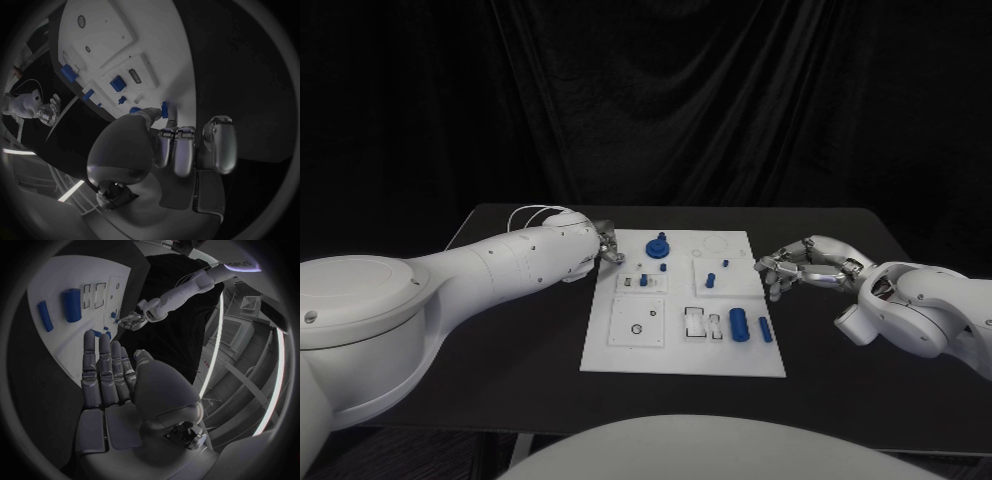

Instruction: Assemble the parts on the task board

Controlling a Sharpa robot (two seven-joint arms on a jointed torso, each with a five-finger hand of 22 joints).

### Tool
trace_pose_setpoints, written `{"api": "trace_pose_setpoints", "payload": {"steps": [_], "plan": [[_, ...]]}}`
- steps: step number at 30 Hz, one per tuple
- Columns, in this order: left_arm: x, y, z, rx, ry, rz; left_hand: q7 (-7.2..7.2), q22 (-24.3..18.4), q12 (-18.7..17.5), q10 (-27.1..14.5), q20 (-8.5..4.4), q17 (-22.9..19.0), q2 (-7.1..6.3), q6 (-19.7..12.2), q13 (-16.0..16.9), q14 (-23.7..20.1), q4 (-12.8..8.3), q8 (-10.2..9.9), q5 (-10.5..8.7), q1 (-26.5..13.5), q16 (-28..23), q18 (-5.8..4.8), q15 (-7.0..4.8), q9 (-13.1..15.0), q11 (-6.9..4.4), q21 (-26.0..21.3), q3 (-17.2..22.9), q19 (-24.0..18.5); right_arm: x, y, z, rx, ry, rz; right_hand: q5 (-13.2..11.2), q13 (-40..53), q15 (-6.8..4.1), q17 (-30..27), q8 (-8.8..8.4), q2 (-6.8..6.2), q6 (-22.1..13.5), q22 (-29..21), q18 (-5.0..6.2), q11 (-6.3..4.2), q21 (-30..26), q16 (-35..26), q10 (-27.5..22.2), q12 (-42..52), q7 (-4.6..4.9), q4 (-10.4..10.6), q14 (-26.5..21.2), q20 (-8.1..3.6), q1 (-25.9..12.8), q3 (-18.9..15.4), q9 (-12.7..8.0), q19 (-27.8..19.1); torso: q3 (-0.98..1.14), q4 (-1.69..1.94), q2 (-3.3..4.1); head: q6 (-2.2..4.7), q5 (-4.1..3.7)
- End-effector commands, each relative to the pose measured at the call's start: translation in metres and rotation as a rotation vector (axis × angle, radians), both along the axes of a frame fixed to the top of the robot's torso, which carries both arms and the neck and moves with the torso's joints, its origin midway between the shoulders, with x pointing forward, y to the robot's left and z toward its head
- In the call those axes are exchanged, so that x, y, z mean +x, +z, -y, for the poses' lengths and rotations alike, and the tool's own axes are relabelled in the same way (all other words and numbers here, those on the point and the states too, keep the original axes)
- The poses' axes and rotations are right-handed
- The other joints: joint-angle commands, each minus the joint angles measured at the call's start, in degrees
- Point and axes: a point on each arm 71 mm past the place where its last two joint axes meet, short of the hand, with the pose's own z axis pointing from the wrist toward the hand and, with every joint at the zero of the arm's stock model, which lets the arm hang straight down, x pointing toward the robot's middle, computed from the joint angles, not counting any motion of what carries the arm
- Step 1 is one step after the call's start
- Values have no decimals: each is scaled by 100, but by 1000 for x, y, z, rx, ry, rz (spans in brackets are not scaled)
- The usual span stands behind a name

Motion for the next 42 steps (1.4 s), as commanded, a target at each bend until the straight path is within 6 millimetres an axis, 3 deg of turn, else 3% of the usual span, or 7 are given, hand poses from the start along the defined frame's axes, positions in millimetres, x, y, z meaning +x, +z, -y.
{"api": "trace_pose_setpoints", "payload": {"steps": [1, 7, 18, 21, 42], "plan": [[-1, 4, 0, -29, 16, 67, -65, 1119, 15, 603, -37, 1509, -64, 125, 1501, 594, -49, 46, 7, -36, 15, 79, -47, 8, -47, -11, 101, -9, -1, -3, 1, -9, 6, -22, -26, -7, -2, -10, -29, 5, 6, -8, 48, -1, -26, -7, -17, -23, 23, 2, -44, -14, -18, 42, -6, -27, 0, 0, -1, -1, -12], [-10, 9, -5, -111, 60, 97, -102, 1119, 15, 603, -58, 1509, -184, 228, 1501, 594, -91, 106, -51, -138, 15, 79, -74, 40, -76, -6, 267, 3, -2, -4, 2, -13, 4, -29, -24, -8, -1, -11, -30, 15, 4, -9, 48, -1, -26, -7, -18, -22, 24, 2, -45, -13, -20, 51, -8, -28, 0, 2, -3, -1, -7], [-34, 21, -9, -185, 74, 79, -136, 1123, 15, 603, -90, 1509, -257, 325, 1501, 594, -10, 153, -243, -346, 15, 75, -105, 57, -109, 7, 371, 26, -2, -6, 3, -16, 6, -39, -24, -9, 0, -13, -30, 24, 5, -10, 48, 0, -27, -7, -21, -22, 24, 2, -47, -13, -22, 60, -9, -28, -2, 4, -8, -1, 7], [-40, 24, -9, -198, 73, 80, -141, 1125, 15, 603, -96, 1509, -258, 339, 1501, 594, 31, 157, -334, -407, 15, 73, -110, 58, -113, 13, 377, 33, -3, -7, 2, -15, 7, -41, -23, -9, 0, -13, -29, 26, 7, -10, 48, 0, -27, -7, -22, -22, 24, 1, -48, -13, -22, 63, -8, -29, 1, 1, -9, -1, 1], [-50, 16, 0, -222, 78, 92, -141, 1094, 15, 603, -101, 1509, -210, 353, 1501, 594, 91, 161, -399, -465, 15, 96, -113, 57, -115, -81, 401, -23, -4, -6, 3, -15, 3, -39, -20, -9, 0, -15, -26, 26, 14, -10, 48, -1, -27, -6, -24, -22, 21, -3, -50, -13, -20, 69, -8, -29, 1, -5, 4, -1, -13]]}}
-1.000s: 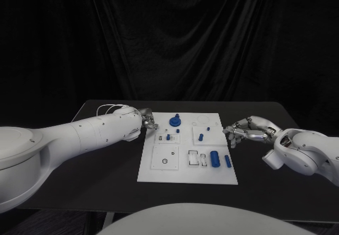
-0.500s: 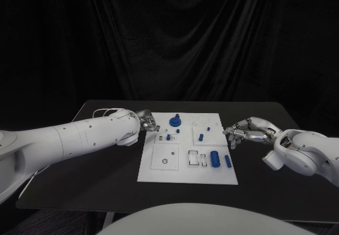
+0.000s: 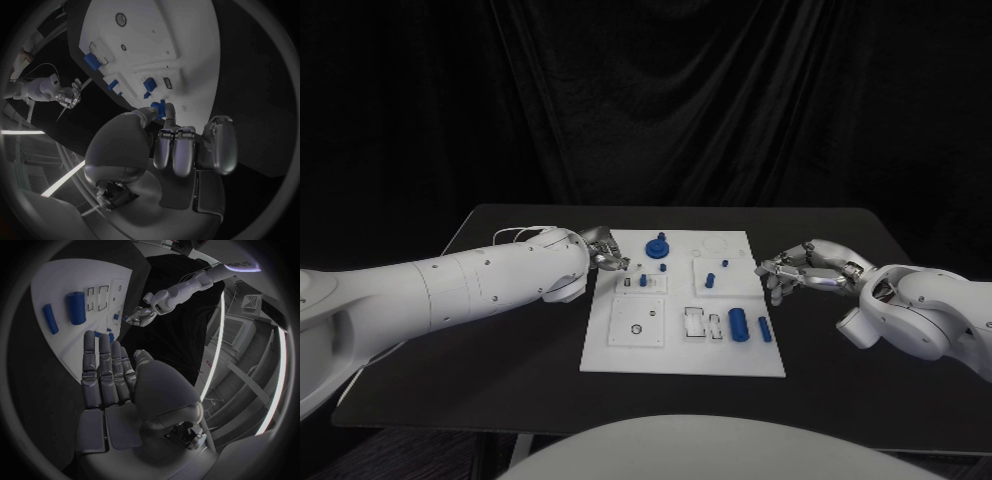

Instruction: Assemble the parts on the task board

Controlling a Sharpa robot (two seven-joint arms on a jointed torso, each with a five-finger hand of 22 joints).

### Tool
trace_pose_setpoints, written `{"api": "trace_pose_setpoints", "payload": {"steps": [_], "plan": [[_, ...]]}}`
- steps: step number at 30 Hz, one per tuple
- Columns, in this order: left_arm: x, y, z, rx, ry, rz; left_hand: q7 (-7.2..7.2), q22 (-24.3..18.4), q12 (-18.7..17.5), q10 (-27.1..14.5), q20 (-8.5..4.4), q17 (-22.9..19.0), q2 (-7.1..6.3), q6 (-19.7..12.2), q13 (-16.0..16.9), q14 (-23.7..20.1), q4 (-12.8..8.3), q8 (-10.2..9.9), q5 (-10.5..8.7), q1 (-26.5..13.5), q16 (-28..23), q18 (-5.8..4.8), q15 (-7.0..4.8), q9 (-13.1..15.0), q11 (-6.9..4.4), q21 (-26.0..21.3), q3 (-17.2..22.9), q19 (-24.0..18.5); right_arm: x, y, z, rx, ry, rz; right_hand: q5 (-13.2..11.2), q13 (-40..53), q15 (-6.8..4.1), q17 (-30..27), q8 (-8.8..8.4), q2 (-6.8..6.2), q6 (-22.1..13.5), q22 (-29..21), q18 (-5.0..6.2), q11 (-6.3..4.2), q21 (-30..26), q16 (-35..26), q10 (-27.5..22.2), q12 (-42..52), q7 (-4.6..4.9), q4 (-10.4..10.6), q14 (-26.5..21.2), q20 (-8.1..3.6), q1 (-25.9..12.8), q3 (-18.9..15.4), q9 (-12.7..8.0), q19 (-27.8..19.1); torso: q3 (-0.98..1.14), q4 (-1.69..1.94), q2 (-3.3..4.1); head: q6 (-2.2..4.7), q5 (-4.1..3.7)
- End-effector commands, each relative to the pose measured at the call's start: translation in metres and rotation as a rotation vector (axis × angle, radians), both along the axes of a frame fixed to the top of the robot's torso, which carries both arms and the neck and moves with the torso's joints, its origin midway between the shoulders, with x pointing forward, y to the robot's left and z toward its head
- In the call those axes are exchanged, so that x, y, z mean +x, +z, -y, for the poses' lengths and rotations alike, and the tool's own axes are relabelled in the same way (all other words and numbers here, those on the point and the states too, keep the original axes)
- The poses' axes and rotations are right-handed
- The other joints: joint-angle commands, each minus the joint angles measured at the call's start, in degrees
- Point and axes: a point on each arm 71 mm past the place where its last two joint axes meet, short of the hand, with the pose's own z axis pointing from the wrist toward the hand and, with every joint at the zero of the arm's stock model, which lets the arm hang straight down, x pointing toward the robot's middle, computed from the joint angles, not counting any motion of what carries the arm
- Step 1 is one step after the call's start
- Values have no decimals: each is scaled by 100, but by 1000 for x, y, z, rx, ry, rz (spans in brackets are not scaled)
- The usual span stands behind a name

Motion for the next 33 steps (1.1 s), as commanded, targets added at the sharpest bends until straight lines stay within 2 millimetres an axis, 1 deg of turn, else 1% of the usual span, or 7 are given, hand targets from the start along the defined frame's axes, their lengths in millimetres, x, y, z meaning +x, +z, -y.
{"api": "trace_pose_setpoints", "payload": {"steps": [1, 7, 15, 22, 33], "plan": [[1, -1, 2, -17, 13, 20, 5, 1094, 15, 604, -19, 1509, 31, 23, 1501, 595, 50, 29, -29, -42, 16, 97, -31, 1, -31, -31, 2, -23, -2, -2, 0, -6, 3, -13, -17, -6, 0, -10, -25, 24, 15, -6, 48, -2, -27, -6, -25, -22, 21, -4, -50, -13, -18, 39, -8, -30, 0, 1, 11, -1, -4], [-1, -6, 3, -14, 9, 7, 12, 1072, 15, 604, -19, 1509, 50, 12, 1501, 595, 86, 25, -72, -81, 16, 113, -28, 2, -25, -97, -1, -64, -2, -1, 0, -6, 3, -14, -15, -6, -1, -11, -24, 21, 16, -6, 48, -2, -27, -6, -26, -22, 20, -6, -50, -13, -16, 41, -8, -30, -1, 2, 8, -1, -13], [-5, -13, 3, -10, 5, -16, 17, 1068, 15, 604, -18, 1509, 57, 11, 1501, 595, 108, 26, -66, -107, 16, 115, -25, 4, -21, -112, -16, -73, -2, -2, 0, -6, 3, -16, -10, -6, -1, -11, -23, 15, 19, -7, 48, -4, -27, -5, -28, -22, 18, -12, -51, -13, -9, 46, -8, -30, -1, 2, 7, -1, -19], [-7, -16, 2, -6, 4, -30, 19, 1062, 15, 604, -17, 1509, 59, 9, 1501, 595, 118, 26, -70, -120, 16, 119, -23, 5, -19, -129, -27, -84, -3, -2, 1, -8, 3, -19, -3, -7, -2, -12, -21, 10, 23, -7, 48, -6, -27, -4, -29, -22, 15, -16, -52, -14, -2, 53, -7, -30, -1, 4, 7, -1, -10], [-13, -24, 1, -6, 1, -50, 20, 1058, 15, 604, -16, 1509, 61, 7, 1501, 595, 127, 27, -76, -130, 16, 122, -21, 6, -17, -143, -36, -93, -3, -2, 1, -10, 5, -25, 13, -9, -6, -15, -14, -3, 38, -7, 49, -11, -27, -2, -32, -21, 9, -25, -52, -16, 22, 73, -5, -31, 0, 2, 5, -1, -27]]}}
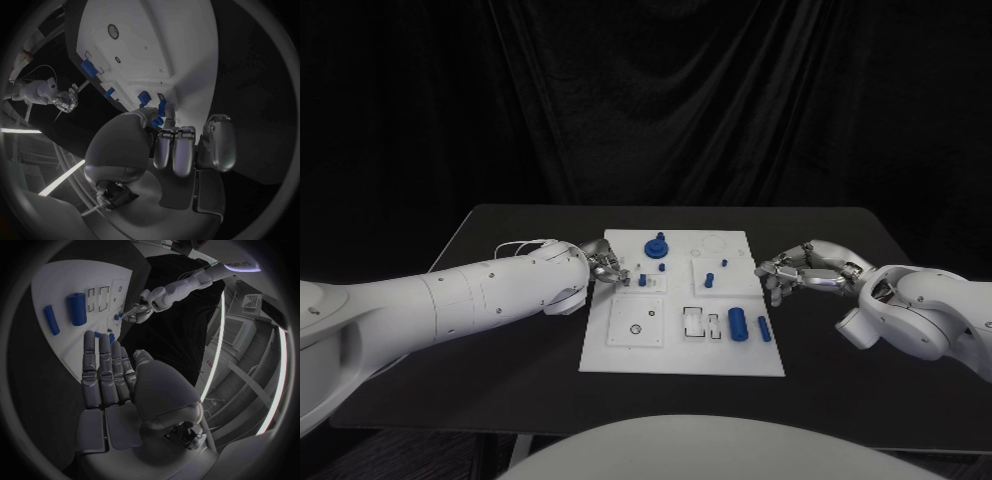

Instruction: Assemble the parts on the task board

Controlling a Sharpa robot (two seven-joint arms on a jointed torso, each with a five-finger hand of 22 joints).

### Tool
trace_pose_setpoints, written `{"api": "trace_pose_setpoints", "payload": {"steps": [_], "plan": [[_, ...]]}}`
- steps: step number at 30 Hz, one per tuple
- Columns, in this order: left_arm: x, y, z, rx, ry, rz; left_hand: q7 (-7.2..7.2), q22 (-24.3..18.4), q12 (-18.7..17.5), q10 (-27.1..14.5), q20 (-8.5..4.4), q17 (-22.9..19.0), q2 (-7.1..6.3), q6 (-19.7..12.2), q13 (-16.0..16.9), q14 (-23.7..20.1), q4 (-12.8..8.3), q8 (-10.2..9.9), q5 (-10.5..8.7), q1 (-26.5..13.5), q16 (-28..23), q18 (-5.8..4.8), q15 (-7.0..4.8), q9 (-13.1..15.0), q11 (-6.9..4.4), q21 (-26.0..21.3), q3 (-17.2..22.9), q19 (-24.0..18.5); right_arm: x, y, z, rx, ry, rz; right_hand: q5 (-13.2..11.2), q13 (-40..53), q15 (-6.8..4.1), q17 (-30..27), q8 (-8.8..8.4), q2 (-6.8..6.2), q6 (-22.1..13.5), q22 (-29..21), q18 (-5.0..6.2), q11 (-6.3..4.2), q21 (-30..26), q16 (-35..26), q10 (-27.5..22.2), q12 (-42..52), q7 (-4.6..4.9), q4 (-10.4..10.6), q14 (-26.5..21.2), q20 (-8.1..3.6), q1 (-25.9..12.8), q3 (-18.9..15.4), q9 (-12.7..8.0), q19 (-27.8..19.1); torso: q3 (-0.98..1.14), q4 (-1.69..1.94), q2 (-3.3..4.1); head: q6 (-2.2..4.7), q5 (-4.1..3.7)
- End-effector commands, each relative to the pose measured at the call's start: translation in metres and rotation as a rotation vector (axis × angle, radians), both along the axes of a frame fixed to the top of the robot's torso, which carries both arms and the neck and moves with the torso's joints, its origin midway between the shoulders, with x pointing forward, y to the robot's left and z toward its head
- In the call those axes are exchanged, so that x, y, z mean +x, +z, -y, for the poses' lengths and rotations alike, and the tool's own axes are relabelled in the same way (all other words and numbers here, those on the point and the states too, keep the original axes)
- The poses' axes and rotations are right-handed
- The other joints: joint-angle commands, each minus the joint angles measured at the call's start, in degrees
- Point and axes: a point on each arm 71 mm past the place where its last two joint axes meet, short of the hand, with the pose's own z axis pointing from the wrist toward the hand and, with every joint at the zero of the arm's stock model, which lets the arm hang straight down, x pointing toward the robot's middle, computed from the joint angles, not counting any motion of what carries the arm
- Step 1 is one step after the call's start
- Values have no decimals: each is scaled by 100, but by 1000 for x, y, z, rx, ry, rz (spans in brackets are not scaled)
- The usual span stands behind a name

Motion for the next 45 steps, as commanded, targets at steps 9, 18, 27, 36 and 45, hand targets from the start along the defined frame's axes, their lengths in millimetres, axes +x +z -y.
{"api": "trace_pose_setpoints", "payload": {"steps": [9, 18, 27, 36, 45], "plan": [[-5, -5, 1, -11, -9, -17, 16, 1049, 15, 604, -6, 1509, 4, 10, 1501, 596, 45, 15, -27, -73, 15, 32, -21, 10, -17, -31, -1, -50, -2, -3, 0, -10, 9, -28, 19, -9, -7, -8, -10, -9, 45, -8, 50, -13, -26, -1, -33, -22, 6, 3, -53, -17, 34, 52, -5, -31, 0, -1, 0, -1, -7], [-6, -6, 0, -11, -9, -22, 16, 1047, 15, 604, -6, 1509, 7, 10, 1501, 596, 47, 16, -30, -74, 15, 33, -20, 11, -16, -36, -2, -53, -2, -3, -1, -12, 11, -34, 24, -10, -8, -9, -9, -13, 48, -7, 50, -15, -26, 0, -34, -22, 4, 0, -53, -18, 44, 61, -5, -31, 0, -1, 1, -1, -8], [-8, -5, -1, -19, -11, -16, 11, 1048, 15, 604, -4, 1509, 10, 6, 1501, 596, 40, 17, -28, -67, 15, 33, -19, 14, -17, -37, -6, -54, -2, -4, -1, -15, 13, -40, 26, -11, -9, -10, -9, -15, 47, -7, 50, -15, -26, 0, -34, -22, 4, -1, -54, -18, 48, 65, -5, -31, 0, -1, -1, -1, 1], [-10, -5, -3, -26, -15, -10, 7, 1046, 15, 604, -4, 1509, 6, 8, 1501, 596, 26, 20, -15, -53, 15, 34, -19, 17, -20, -43, -8, -57, -2, -5, -1, -19, 14, -49, 29, -12, -9, -12, -12, -13, 43, -8, 50, -14, -26, -1, -37, -24, 6, 2, -58, -19, 55, 76, -7, -33, 0, 1, 0, -1, -6], [-11, -4, -3, -37, -25, -2, 4, 1046, 15, 604, -4, 1509, -2, 13, 1501, 596, 9, 28, 2, -36, 15, 35, -20, 23, -23, -45, -12, -59, -3, -6, 0, -25, 12, -57, 29, -16, -6, -16, -17, -8, 36, -9, 48, -10, -29, -5, -45, -30, 10, 10, -67, -18, 60, 91, -10, -38, 2, 0, -2, -1, -8]]}}
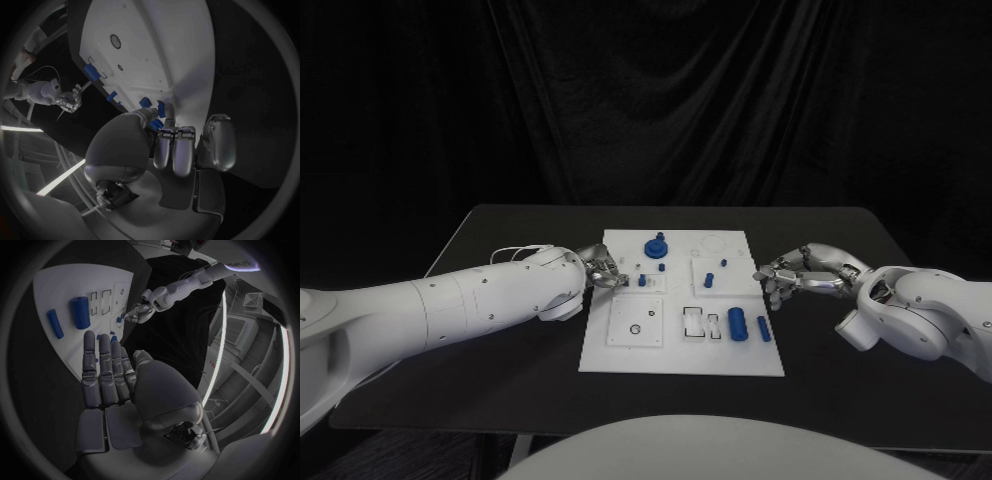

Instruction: Assemble the parts on the task board

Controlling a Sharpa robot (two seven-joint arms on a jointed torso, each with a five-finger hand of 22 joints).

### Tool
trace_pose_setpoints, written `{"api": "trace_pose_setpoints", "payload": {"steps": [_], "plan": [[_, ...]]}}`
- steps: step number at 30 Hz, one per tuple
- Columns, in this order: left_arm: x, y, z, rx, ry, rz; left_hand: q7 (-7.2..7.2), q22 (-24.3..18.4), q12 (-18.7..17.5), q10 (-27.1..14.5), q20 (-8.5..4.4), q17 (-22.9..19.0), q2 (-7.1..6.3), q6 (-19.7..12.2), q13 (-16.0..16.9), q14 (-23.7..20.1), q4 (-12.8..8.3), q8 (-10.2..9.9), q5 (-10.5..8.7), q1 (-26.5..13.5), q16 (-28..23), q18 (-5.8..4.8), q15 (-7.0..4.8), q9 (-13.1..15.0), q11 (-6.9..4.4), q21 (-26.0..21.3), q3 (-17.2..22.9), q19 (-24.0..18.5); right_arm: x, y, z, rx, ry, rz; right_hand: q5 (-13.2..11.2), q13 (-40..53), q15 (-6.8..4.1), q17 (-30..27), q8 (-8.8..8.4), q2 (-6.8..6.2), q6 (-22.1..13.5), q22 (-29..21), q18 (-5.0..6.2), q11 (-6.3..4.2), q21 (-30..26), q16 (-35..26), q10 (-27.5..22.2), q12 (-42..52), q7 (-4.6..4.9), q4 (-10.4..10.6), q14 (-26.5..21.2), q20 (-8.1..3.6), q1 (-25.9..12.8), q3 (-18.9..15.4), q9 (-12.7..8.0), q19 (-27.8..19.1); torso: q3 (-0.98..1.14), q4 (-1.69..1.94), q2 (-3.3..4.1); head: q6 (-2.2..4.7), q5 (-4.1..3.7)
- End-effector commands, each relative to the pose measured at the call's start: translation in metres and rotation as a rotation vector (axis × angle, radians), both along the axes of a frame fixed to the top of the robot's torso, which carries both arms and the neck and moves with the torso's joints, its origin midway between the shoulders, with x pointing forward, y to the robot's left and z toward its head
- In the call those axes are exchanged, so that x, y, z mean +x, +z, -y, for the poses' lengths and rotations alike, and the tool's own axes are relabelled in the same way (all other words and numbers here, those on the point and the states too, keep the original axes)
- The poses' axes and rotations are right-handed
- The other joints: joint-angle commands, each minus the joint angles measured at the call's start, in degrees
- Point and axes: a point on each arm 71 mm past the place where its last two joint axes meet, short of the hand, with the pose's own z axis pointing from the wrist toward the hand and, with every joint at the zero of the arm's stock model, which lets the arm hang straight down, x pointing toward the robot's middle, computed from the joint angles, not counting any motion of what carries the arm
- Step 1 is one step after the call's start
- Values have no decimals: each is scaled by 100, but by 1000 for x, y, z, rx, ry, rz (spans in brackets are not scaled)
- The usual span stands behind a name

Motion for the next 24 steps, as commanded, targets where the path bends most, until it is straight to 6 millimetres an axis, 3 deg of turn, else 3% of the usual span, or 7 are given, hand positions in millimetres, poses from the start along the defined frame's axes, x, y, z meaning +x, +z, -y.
{"api": "trace_pose_setpoints", "payload": {"steps": [1, 13, 24], "plan": [[-1, 0, 1, -18, -12, 4, -17, 1048, 15, 604, 17, 1509, -17, 35, 1501, 595, -7, 33, 4, -7, 16, 36, -20, 7, -23, -23, 4, -38, -1, -2, 0, -12, 5, -24, 29, -10, -10, -9, -17, -8, 36, -10, 48, -10, -29, -5, -45, -30, 10, 8, -31, -18, 60, 27, -5, -38, 2, -2, -2, -1, 5], [-2, -1, 3, -19, -23, -6, -15, 1045, 15, 604, 17, 1509, -22, 41, 1501, 595, -7, 38, -14, -8, 16, 39, -20, 10, -23, -34, -8, -46, -2, -3, 0, -16, 8, -34, 28, -14, -6, -13, -21, -5, 30, -12, 46, -6, -33, -10, -53, -36, 14, 12, -42, -16, 64, 41, -8, -45, 1, -2, 0, -1, 18], [0, -3, 7, -12, -25, -14, -13, 1044, 15, 604, 17, 1509, 7, 38, 1501, 595, 10, 42, -166, -14, 16, 41, -20, 15, -21, -46, -45, -53, -3, -4, 0, -19, 10, -42, 29, -20, -1, -21, -24, -7, 25, -15, 44, -1, -39, -19, -68, -47, 17, 11, -60, -14, 77, 64, -10, -57, 2, 2, 3, -1, 3]]}}
